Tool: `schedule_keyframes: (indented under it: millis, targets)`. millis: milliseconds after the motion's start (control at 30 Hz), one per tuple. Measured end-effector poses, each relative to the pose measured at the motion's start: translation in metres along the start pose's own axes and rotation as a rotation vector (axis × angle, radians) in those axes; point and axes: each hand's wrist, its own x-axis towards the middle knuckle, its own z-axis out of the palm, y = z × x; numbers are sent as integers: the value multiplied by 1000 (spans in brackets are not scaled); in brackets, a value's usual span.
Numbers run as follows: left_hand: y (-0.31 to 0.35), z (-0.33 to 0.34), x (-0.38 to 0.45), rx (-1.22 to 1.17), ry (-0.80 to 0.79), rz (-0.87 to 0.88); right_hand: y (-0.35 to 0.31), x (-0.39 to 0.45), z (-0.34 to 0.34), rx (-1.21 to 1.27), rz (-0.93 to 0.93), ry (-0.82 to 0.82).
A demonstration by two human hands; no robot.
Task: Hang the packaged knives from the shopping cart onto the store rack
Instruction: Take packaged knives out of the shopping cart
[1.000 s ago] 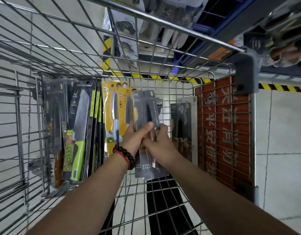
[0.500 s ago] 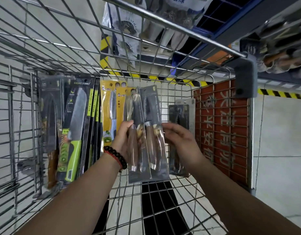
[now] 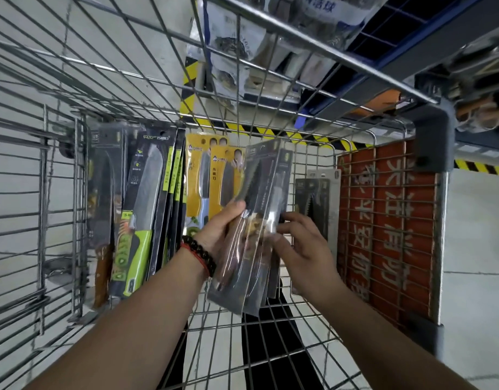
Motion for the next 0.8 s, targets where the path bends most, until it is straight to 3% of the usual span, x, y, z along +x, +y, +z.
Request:
schedule_keyframes:
  millis: [100, 367, 433, 500, 633, 733, 800]
  targets:
    - [5, 6, -6, 17, 55, 58, -8, 0, -8, 190, 52, 74]
    - [-15, 0, -8, 79, 79, -14, -4, 8, -20, 569, 450, 434]
    - [-13, 1, -8, 50, 84, -14, 10, 10, -26, 325, 528, 512]
    - [-12, -2, -7, 11, 89, 9, 26, 11, -24, 81, 563, 470]
    - [-14, 0, -11, 32, 112, 23, 43, 12, 6, -48, 574, 309]
    - [-21, -5, -15, 19, 184, -13, 49, 22, 14, -271, 589, 365]
    - [-25, -15, -12, 46, 207, -49, 48, 29, 10, -286, 602, 434]
